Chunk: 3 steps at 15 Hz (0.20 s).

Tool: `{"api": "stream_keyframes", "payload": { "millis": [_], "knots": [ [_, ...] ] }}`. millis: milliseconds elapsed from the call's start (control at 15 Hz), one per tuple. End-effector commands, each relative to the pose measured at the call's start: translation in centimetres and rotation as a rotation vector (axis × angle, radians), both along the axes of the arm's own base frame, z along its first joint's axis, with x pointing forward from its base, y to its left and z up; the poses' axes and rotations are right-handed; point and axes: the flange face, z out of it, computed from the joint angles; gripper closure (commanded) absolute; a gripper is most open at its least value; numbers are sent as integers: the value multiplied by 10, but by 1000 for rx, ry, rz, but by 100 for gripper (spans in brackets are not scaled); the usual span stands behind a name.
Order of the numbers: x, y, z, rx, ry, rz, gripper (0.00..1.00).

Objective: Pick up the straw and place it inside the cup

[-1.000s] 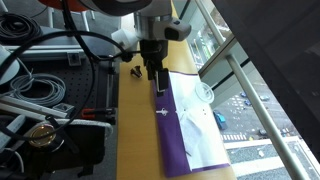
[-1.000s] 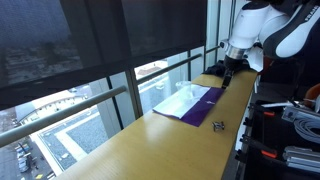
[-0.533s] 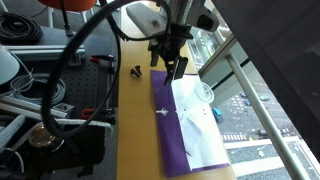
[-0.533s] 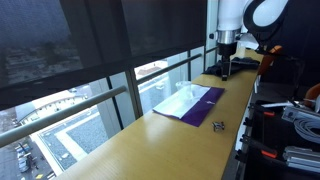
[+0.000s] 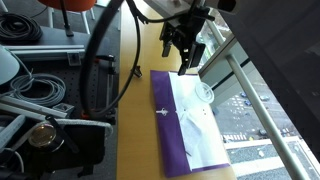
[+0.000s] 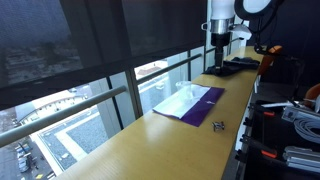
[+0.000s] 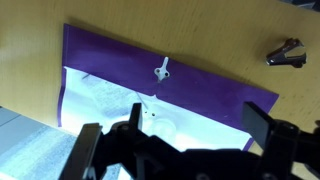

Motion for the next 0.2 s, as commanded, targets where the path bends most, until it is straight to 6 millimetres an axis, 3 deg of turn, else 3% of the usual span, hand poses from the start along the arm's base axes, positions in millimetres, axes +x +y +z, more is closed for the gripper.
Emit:
{"api": "stream_keyframes", "payload": {
  "millis": [0, 133],
  "knots": [
    [1, 0, -2, 2, 4, 0, 0],
    [1, 0, -2, 2, 4, 0, 0]
  ]
}}
